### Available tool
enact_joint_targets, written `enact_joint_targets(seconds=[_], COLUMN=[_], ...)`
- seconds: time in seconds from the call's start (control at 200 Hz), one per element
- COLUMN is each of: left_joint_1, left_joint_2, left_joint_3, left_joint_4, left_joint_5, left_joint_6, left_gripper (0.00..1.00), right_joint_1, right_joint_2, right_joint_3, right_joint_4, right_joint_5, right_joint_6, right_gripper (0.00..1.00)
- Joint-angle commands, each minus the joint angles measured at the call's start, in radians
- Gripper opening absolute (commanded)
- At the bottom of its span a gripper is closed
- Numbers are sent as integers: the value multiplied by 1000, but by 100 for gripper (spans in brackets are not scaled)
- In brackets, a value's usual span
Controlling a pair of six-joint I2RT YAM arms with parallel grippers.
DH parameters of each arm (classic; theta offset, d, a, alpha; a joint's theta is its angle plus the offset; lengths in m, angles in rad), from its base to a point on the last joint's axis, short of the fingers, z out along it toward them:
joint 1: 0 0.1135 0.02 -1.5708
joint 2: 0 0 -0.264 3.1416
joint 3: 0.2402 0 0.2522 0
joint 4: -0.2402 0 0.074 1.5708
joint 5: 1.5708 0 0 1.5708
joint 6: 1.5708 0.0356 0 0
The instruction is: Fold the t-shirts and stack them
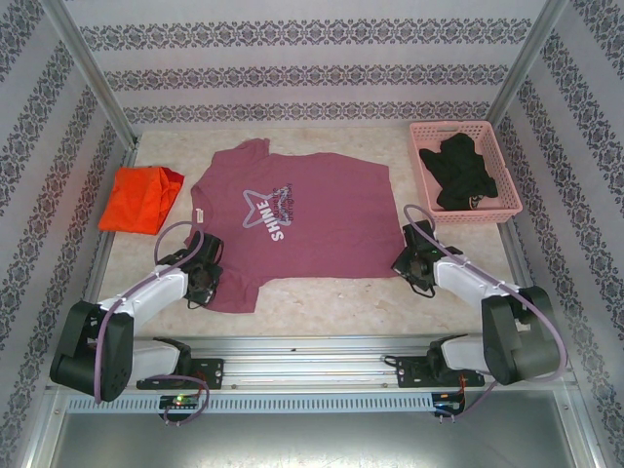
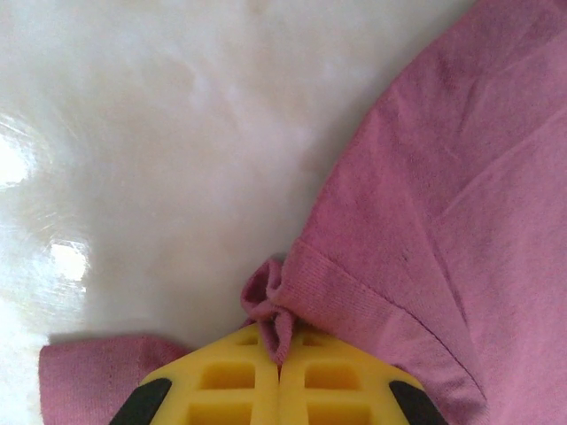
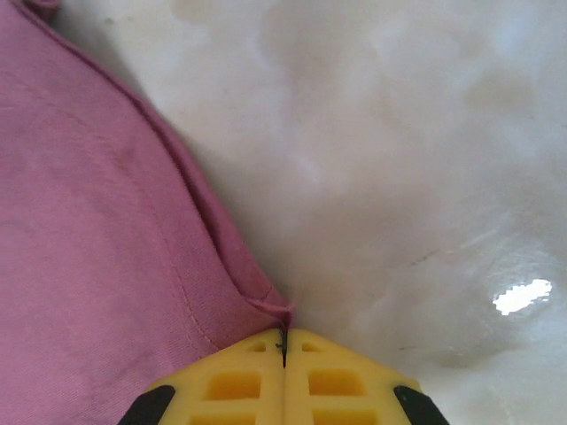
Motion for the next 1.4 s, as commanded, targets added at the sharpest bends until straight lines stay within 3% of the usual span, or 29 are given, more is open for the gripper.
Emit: enact_joint_targets(seconds=[0.0,0.095,0.155,0.19,0.714,0.884,1.084,1.394], left_joint_1=[-4,-3,-4,-3,-4,-4,-4,-4], left_joint_2=[15,14,16,16,-12,-17,-16,-50], left_joint_3=[-11,-11,-13,-12,-40,-40,-40,-58], left_joint_4=[-14,-13,-9,-9,0,-2,-1,0], left_joint_5=[4,5,5,6,0,-1,0,-7], left_joint_6=[20,22,22,22,20,21,25,19], left_gripper=[0,0,0,0,0,0,0,0], right_joint_1=[6,6,6,11,85,171,170,92], right_joint_2=[-52,-61,-57,-53,16,-87,-41,38], right_joint_3=[1,1,0,0,44,77,89,49], right_joint_4=[4,-12,-5,1,2,-84,-84,-36], right_joint_5=[-6,-8,-17,-17,14,229,194,72], right_joint_6=[-6,-5,-9,-12,-35,-71,-55,-37], right_gripper=[0,0,21,26,33,36,45,41])
